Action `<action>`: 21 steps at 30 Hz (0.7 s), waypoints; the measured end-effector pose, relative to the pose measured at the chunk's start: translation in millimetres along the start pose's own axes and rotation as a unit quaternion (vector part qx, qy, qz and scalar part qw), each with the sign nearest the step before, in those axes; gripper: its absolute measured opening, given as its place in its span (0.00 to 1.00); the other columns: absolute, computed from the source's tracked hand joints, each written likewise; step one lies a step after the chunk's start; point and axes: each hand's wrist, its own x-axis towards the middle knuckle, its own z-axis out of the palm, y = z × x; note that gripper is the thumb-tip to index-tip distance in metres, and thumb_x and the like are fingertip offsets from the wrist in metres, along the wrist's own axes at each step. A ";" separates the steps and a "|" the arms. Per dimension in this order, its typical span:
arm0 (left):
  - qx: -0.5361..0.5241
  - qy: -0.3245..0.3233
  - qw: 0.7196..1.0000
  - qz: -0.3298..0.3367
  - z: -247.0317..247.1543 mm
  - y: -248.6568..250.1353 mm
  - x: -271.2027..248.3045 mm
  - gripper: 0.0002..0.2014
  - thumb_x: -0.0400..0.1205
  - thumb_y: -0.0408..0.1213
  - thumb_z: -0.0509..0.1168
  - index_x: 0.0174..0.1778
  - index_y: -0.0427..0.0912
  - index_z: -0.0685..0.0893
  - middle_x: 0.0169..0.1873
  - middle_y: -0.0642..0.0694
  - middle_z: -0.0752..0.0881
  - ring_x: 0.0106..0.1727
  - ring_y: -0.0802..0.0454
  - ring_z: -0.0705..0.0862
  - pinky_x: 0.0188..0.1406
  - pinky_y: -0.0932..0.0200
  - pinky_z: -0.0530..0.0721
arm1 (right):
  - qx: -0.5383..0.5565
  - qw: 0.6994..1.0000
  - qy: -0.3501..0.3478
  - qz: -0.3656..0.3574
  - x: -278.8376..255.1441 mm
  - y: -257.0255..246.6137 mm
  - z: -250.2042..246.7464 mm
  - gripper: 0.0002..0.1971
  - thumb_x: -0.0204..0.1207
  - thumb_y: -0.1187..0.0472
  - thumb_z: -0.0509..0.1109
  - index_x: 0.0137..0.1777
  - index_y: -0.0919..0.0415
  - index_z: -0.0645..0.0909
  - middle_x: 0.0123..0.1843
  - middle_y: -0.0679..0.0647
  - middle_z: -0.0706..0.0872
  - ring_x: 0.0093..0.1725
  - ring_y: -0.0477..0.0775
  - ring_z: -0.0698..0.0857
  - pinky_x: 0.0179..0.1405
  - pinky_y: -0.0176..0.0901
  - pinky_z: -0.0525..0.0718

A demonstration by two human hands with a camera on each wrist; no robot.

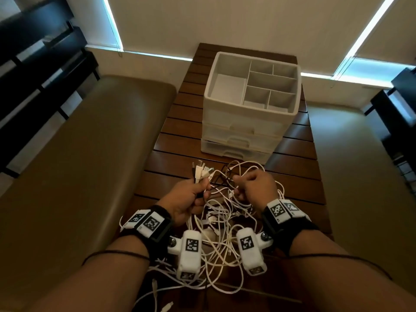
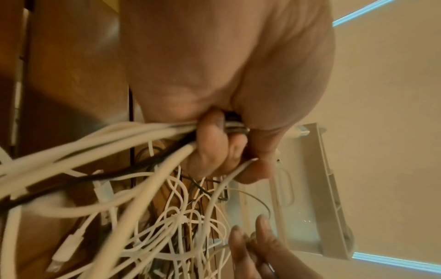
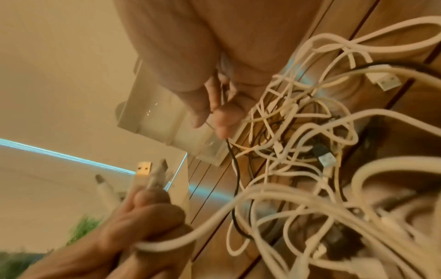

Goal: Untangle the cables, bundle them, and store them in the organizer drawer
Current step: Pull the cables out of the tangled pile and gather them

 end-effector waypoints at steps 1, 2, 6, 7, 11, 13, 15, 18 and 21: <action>-0.003 -0.009 1.000 0.002 -2.5 0.3 -0.7 0.09 0.87 0.38 0.58 0.43 0.39 0.77 0.25 0.47 0.77 0.20 0.59 0.65 0.13 0.69 0.59 | -0.023 0.999 0.041 -0.022 -0.7 -3.2 -2.6 0.12 0.71 0.58 0.79 0.48 0.58 0.78 0.45 0.57 0.88 0.34 0.52 0.87 0.34 0.45 0.87; -0.015 -0.019 1.000 0.005 -4.9 0.7 -2.0 0.09 0.87 0.38 0.58 0.44 0.39 0.78 0.26 0.47 0.76 0.20 0.59 0.64 0.13 0.69 0.59 | -0.056 0.995 0.057 -0.059 -3.1 -5.6 -2.6 0.16 0.69 0.56 0.80 0.51 0.55 0.77 0.47 0.52 0.85 0.38 0.52 0.88 0.38 0.46 0.89; -0.062 -0.036 0.997 0.025 -7.5 6.9 -7.1 0.11 0.87 0.42 0.59 0.43 0.39 0.76 0.26 0.47 0.74 0.19 0.59 0.64 0.13 0.68 0.59 | -0.128 0.955 -0.222 -0.149 -36.6 -15.1 13.6 0.13 0.73 0.59 0.76 0.56 0.53 0.79 0.49 0.49 0.86 0.47 0.48 0.87 0.45 0.39 0.88; -0.052 -0.029 0.998 0.036 -7.3 8.9 -8.6 0.12 0.86 0.45 0.59 0.42 0.40 0.76 0.25 0.47 0.73 0.19 0.59 0.64 0.13 0.68 0.59 | -0.147 0.941 -0.262 -0.152 -41.5 -13.0 16.7 0.10 0.75 0.58 0.74 0.55 0.52 0.80 0.49 0.49 0.87 0.47 0.46 0.87 0.45 0.38 0.86; 0.023 0.087 0.992 0.091 -12.4 19.6 -10.3 0.18 0.86 0.52 0.59 0.36 0.44 0.73 0.22 0.52 0.70 0.20 0.57 0.65 0.15 0.64 0.64 | -0.211 0.920 -0.267 -0.193 -32.0 -2.5 12.2 0.07 0.81 0.55 0.67 0.41 0.48 0.81 0.38 0.44 0.85 0.35 0.35 0.82 0.35 0.26 0.76; 0.008 0.149 0.981 0.126 -16.8 25.5 -11.6 0.18 0.86 0.53 0.58 0.37 0.44 0.74 0.23 0.52 0.69 0.22 0.56 0.67 0.19 0.62 0.69 | -0.246 0.912 -0.271 -0.183 -24.5 3.0 6.2 0.07 0.81 0.54 0.67 0.41 0.51 0.82 0.37 0.45 0.85 0.35 0.38 0.81 0.36 0.31 0.75; -0.059 0.168 0.974 0.143 -19.6 33.7 -15.7 0.16 0.86 0.53 0.58 0.44 0.43 0.75 0.23 0.51 0.70 0.26 0.54 0.74 0.31 0.54 0.83 | -0.287 0.902 -0.279 -0.163 -17.9 11.0 -0.9 0.07 0.80 0.54 0.68 0.43 0.53 0.83 0.38 0.46 0.85 0.36 0.41 0.81 0.38 0.35 0.76; -0.087 0.108 0.983 0.118 -22.0 47.2 -29.8 0.16 0.86 0.52 0.58 0.40 0.43 0.72 0.19 0.52 0.68 0.21 0.55 0.72 0.29 0.52 0.84 | -0.279 0.906 -0.280 -0.148 -13.8 18.0 -7.8 0.07 0.80 0.55 0.69 0.41 0.53 0.82 0.36 0.45 0.84 0.33 0.37 0.80 0.38 0.34 0.76; 0.184 0.082 0.978 0.060 -20.4 65.3 -52.0 0.17 0.84 0.52 0.62 0.36 0.44 0.74 0.18 0.54 0.67 0.19 0.57 0.63 0.18 0.63 0.64 | -0.304 0.897 -0.289 -0.142 -13.5 16.9 -8.9 0.06 0.80 0.54 0.69 0.42 0.52 0.82 0.38 0.47 0.85 0.35 0.41 0.82 0.37 0.35 0.78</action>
